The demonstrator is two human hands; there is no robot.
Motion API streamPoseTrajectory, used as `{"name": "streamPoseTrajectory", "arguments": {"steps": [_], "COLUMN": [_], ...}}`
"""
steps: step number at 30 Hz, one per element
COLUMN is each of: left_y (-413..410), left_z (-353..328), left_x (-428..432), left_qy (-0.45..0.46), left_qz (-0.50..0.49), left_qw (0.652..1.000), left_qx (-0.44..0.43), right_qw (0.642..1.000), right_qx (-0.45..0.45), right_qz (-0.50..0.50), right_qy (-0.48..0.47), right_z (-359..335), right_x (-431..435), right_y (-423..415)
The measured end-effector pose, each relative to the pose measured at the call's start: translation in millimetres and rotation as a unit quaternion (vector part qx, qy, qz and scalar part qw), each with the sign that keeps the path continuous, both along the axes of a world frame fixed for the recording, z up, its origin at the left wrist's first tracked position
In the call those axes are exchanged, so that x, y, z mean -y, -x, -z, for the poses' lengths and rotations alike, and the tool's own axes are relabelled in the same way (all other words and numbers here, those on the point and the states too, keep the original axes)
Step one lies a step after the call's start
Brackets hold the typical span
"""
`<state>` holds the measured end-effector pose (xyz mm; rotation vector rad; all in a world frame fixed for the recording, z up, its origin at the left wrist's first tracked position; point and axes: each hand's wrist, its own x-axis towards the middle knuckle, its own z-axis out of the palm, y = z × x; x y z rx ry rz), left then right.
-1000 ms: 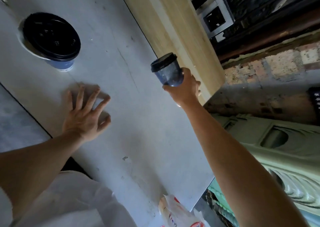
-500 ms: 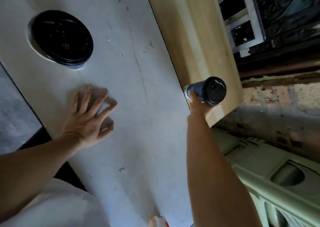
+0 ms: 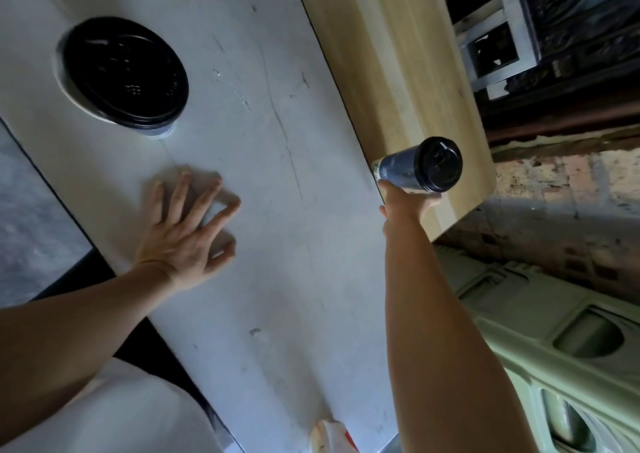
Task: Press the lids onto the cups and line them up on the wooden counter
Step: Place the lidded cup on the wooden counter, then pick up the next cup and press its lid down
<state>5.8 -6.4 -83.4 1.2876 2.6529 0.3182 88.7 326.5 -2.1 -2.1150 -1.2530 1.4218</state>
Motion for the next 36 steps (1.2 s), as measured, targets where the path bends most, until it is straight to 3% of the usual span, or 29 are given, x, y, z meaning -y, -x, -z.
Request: {"name": "streamPoseTrajectory", "arguments": {"steps": [2,4,8,10,11,16,21,27,31,36], "left_y": [0,0,-4,-3,0,28,88,147,217,303], "left_z": [1,0,-2,-6,-6,-30,-47,-43,-38,-43], "left_x": [0,0,3,0,1,7,36,83,94,80], "left_qy": [0.008,0.019,0.076,0.122,0.147,0.181,0.164,0.143,0.11,0.112], "left_qz": [0.001,0.007,0.015,0.034,0.044,0.142,0.301,0.327,0.372,0.333], "left_qw": [1.0,1.0,0.996,0.99,0.985,0.964,0.934,0.931,0.919,0.932], "left_qx": [0.002,0.015,0.033,0.057,0.072,0.137,0.097,0.078,0.078,0.087], "right_qw": [0.999,0.983,0.869,0.815,0.805,0.8,0.791,0.838,0.862,0.887], "right_qx": [0.025,0.152,0.303,0.327,0.325,0.292,0.294,0.34,0.355,0.348], "right_qz": [0.007,-0.091,-0.383,-0.471,-0.489,-0.522,-0.535,-0.412,-0.349,-0.291], "right_qy": [0.027,-0.046,-0.085,-0.084,-0.08,0.044,0.045,0.114,0.093,0.088], "right_z": [-4,-5,8,15,15,2,11,2,5,10], "right_x": [21,59,176,232,256,302,288,283,302,337], "right_y": [-1,-6,-30,-42,-43,-43,-29,27,84,165]}}
